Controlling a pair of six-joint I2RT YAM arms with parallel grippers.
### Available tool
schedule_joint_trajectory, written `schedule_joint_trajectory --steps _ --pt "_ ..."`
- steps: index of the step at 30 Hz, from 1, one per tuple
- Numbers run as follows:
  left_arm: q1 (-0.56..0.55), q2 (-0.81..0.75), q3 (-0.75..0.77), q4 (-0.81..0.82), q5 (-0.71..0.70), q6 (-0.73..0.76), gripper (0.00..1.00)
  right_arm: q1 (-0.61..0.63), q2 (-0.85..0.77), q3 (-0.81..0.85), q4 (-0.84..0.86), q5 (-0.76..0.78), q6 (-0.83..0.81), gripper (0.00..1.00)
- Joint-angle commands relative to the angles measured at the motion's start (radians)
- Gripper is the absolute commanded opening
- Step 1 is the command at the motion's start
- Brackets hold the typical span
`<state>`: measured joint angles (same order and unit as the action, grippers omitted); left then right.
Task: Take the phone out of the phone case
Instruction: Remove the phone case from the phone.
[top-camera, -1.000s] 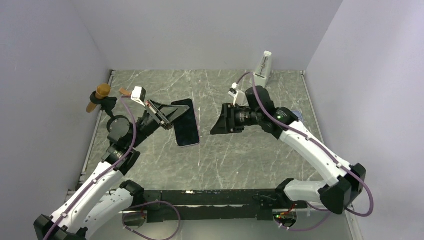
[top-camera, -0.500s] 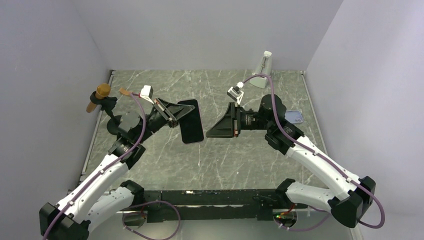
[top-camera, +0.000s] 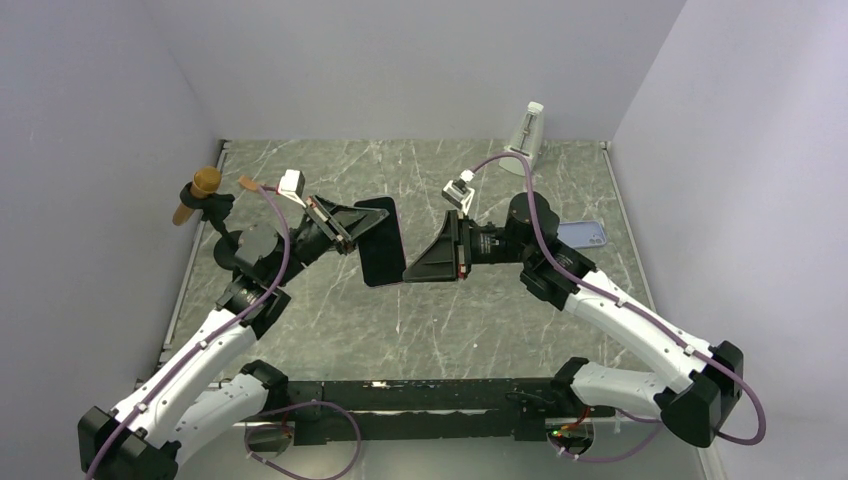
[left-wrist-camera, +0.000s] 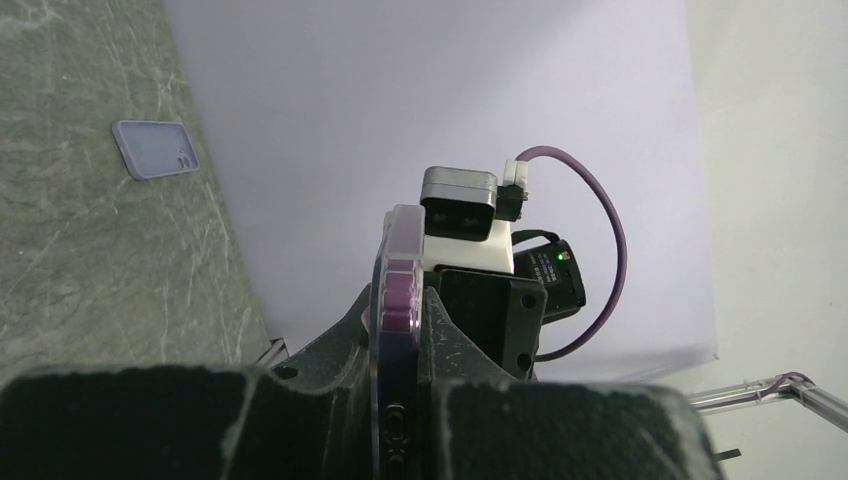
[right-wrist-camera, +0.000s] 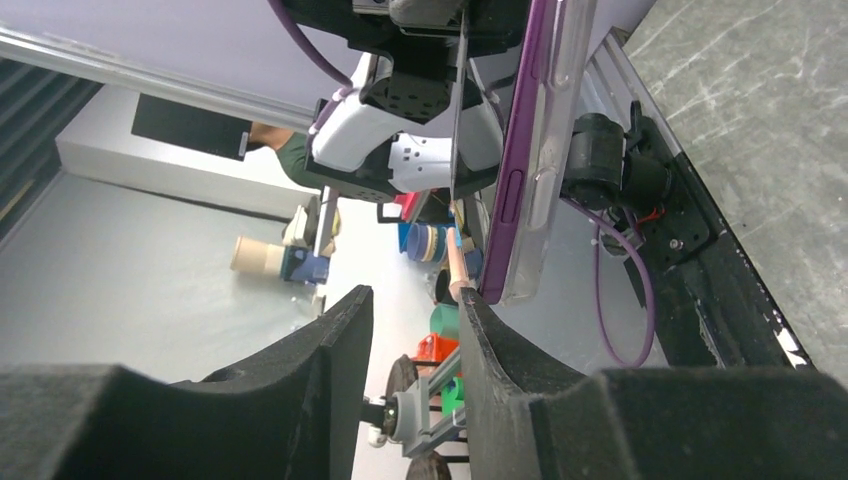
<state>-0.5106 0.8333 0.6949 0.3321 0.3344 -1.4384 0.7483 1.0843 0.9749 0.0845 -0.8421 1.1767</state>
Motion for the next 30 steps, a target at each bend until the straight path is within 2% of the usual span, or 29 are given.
schedule_joint_trajectory --steps 1,12,25,30 --pt "0.004 -0.032 0.023 0.103 -0.009 -0.039 0.00 0.008 0.000 0.016 -0.013 0.023 -0.036 0.40" --pt "0.012 -0.050 0.012 0.097 -0.014 -0.076 0.00 0.011 -0.018 -0.021 0.005 0.012 -0.030 0.42" --pt "0.021 -0.042 0.018 0.097 0.013 -0.079 0.00 0.014 0.019 0.012 0.049 0.007 -0.016 0.41" --pt "0.031 -0.043 0.009 0.096 0.019 -0.077 0.00 0.018 -0.029 -0.010 0.037 0.014 -0.012 0.42"
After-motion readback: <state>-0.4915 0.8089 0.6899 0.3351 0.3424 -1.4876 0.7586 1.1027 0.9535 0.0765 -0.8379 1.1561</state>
